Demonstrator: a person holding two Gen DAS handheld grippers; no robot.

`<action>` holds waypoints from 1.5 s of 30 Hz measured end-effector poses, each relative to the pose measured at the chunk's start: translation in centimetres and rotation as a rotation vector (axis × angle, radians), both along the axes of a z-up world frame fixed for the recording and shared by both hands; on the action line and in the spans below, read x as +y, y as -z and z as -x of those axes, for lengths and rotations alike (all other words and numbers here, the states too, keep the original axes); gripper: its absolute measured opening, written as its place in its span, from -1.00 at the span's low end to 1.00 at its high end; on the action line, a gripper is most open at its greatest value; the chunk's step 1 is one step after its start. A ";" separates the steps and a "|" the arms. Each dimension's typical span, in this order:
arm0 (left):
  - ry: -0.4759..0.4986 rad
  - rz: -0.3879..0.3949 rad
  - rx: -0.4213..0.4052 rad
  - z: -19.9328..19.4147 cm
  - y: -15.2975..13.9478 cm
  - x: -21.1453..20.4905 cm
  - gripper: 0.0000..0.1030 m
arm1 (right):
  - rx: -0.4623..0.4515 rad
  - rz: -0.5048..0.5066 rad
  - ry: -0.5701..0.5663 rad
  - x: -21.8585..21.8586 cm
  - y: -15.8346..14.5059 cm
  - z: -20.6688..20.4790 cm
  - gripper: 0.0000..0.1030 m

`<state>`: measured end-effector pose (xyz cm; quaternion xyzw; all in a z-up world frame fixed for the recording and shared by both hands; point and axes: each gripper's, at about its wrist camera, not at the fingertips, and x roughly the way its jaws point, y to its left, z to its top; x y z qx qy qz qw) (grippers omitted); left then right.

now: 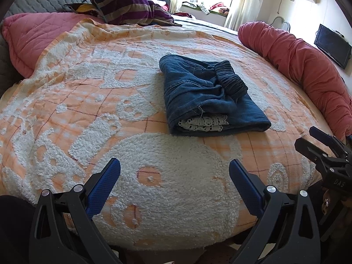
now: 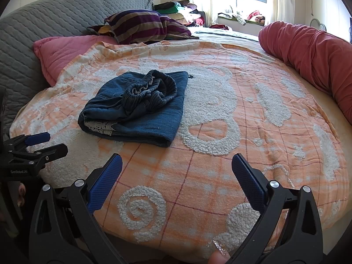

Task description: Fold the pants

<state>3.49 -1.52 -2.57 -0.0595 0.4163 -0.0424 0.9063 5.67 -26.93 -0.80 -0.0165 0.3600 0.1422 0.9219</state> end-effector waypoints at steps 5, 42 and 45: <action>0.012 0.005 -0.003 0.0 -0.1 -0.2 0.91 | 0.001 -0.001 0.000 0.0 0.0 0.0 0.83; -0.003 -0.027 0.012 -0.1 0.0 -0.5 0.91 | 0.003 0.001 0.002 -0.1 0.2 -0.3 0.83; 0.004 -0.025 0.014 -0.1 0.0 -0.5 0.91 | 0.002 0.001 0.002 -0.2 0.1 -0.3 0.83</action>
